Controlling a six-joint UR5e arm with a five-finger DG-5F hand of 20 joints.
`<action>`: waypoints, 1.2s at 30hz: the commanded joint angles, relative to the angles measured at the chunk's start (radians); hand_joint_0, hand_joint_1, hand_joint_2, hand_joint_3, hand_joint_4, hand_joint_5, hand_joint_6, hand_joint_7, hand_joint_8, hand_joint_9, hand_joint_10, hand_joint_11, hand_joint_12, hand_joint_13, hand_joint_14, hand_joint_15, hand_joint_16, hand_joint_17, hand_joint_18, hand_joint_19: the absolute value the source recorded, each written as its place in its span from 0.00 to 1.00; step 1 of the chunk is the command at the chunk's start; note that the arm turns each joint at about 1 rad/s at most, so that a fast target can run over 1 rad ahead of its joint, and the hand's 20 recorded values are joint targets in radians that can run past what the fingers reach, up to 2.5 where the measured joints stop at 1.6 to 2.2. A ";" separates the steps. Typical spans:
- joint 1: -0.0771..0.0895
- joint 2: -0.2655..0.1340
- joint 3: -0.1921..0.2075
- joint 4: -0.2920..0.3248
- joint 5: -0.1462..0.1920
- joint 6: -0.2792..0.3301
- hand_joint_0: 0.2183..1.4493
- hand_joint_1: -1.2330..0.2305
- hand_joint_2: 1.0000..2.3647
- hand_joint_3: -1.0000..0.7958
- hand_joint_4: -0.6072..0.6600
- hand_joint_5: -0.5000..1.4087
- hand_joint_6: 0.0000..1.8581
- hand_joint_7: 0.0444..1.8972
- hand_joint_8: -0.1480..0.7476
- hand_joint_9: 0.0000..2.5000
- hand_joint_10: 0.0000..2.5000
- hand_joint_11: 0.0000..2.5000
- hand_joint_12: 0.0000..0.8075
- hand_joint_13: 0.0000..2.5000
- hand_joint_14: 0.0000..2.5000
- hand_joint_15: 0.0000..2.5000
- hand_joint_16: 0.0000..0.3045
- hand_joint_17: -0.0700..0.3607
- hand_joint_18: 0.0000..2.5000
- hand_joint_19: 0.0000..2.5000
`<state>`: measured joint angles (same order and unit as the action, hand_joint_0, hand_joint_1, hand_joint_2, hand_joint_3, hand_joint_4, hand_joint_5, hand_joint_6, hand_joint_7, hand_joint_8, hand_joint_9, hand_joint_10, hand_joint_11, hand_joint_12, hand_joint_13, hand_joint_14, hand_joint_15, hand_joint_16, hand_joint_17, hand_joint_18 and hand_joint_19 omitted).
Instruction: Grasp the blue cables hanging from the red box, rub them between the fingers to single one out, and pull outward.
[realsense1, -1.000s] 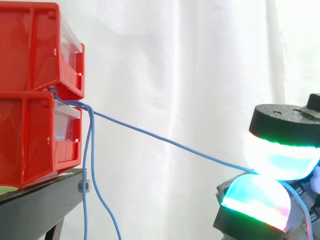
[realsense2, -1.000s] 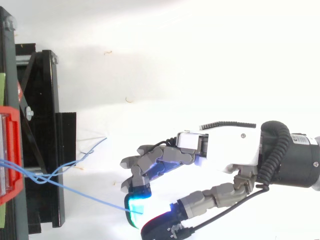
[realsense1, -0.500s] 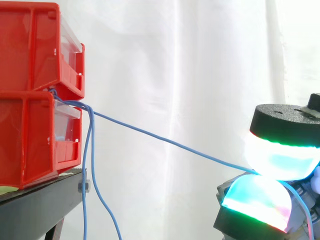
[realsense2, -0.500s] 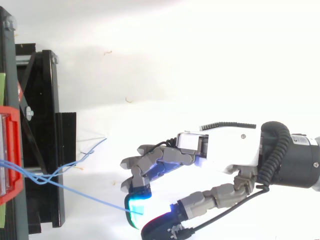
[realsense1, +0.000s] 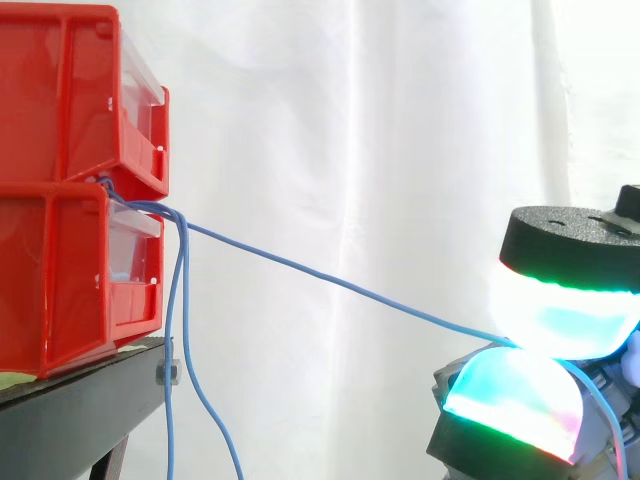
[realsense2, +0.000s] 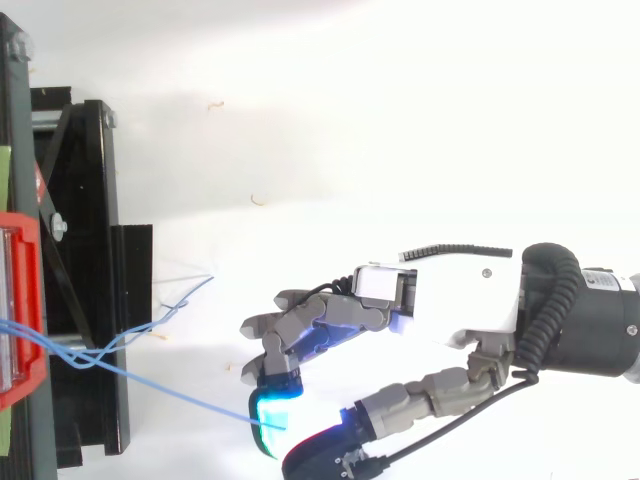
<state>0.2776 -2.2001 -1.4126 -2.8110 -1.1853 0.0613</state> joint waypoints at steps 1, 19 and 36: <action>0.000 0.000 0.000 -0.001 0.000 0.000 0.36 0.37 0.03 0.47 0.52 0.15 0.48 0.60 0.57 0.21 0.00 0.03 0.50 0.09 0.00 0.00 0.16 0.42 0.00 0.00; 0.000 0.000 0.000 -0.001 0.000 0.000 0.36 0.37 0.03 0.47 0.51 0.15 0.48 0.60 0.57 0.20 0.00 0.03 0.51 0.09 0.00 0.00 0.17 0.44 0.00 0.01; 0.000 0.000 0.000 -0.001 0.000 0.000 0.36 0.37 0.03 0.48 0.51 0.15 0.48 0.60 0.57 0.20 0.00 0.02 0.51 0.09 0.00 0.00 0.17 0.44 0.00 0.01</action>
<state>0.2779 -2.1999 -1.4127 -2.8118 -1.1858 0.0614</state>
